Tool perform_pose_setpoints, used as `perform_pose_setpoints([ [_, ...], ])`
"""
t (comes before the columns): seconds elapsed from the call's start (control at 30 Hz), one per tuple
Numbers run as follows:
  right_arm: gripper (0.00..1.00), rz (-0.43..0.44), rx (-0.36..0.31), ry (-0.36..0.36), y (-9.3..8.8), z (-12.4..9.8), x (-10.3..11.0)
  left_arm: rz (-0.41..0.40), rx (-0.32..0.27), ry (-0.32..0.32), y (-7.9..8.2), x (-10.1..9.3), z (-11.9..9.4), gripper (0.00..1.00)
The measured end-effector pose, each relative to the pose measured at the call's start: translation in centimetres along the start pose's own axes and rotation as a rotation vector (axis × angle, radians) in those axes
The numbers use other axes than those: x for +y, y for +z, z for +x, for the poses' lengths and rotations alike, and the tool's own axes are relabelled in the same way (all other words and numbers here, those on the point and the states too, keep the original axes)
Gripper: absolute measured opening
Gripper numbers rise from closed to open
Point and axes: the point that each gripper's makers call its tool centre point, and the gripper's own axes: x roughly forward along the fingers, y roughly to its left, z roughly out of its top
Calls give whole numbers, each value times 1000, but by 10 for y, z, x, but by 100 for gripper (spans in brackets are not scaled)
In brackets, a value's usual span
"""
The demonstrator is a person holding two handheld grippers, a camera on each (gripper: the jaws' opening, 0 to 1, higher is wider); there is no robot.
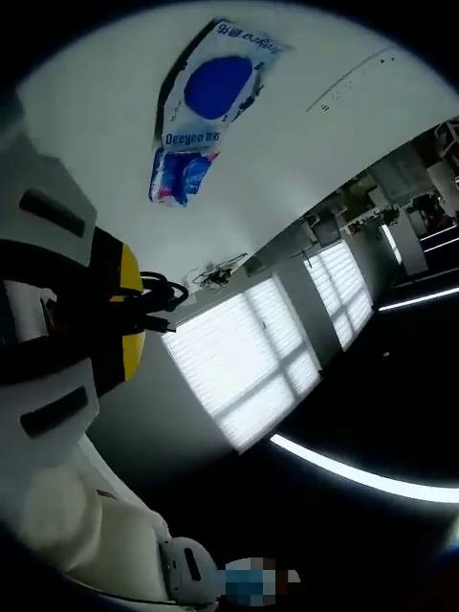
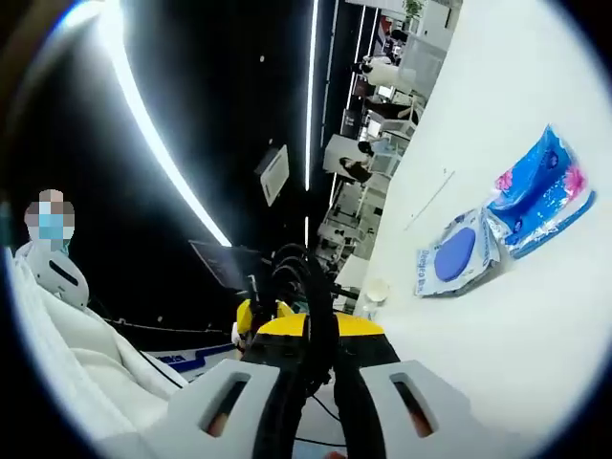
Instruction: Arrange the tabletop items into an orderly group along one side of the table until the central work area is clear of visible clutter.
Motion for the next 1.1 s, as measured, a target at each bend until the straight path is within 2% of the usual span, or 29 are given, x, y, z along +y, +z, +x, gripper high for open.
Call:
perform_pose_setpoints([
  [0.1,3,-2,-3,-2,3,-3,3,85,9,143,1,26,-9,5],
  [0.13,3,-18,1,0,3,-2,5,103,30,135,-3,26,-9,0],
  [0.17,3,-53,18,-30,0,-2,3,116,-6,131,3,23,-8,0],
  [0.2,2,-86,44,-54,-3,-1,0,90,-5,117,3,18,-8,0],
  [0.23,2,-105,106,-62,-13,0,0,68,-14,85,4,12,-7,0],
  [0.3,2,-162,175,-93,-26,3,-4,89,-8,88,3,10,-3,0],
  [0.33,2,-181,179,-112,-28,4,-8,108,-9,103,4,12,-2,0],
  [0.47,2,-110,114,-93,-24,6,-5,114,-47,143,7,21,-1,0],
  [0.57,2,-127,110,-109,-20,4,-6,188,-48,188,7,27,-5,0],
  [0.6,2,-138,109,-118,-17,2,-7,234,-43,217,5,31,-8,3],
  [0.67,2,-138,96,-127,-12,-3,-10,264,-30,249,1,35,-13,16],
  [0.83,2,-138,64,-169,1,-15,-19,357,0,376,-8,58,-37,55],
  [0.9,2,-105,44,-180,6,-19,-23,359,8,411,-12,65,-45,66],
  [1.03,2,-62,30,-123,8,-12,-18,277,-27,438,-16,74,-59,65],
  [1.1,2,-71,49,-140,3,-8,-26,268,-52,444,-14,75,-63,65],
])
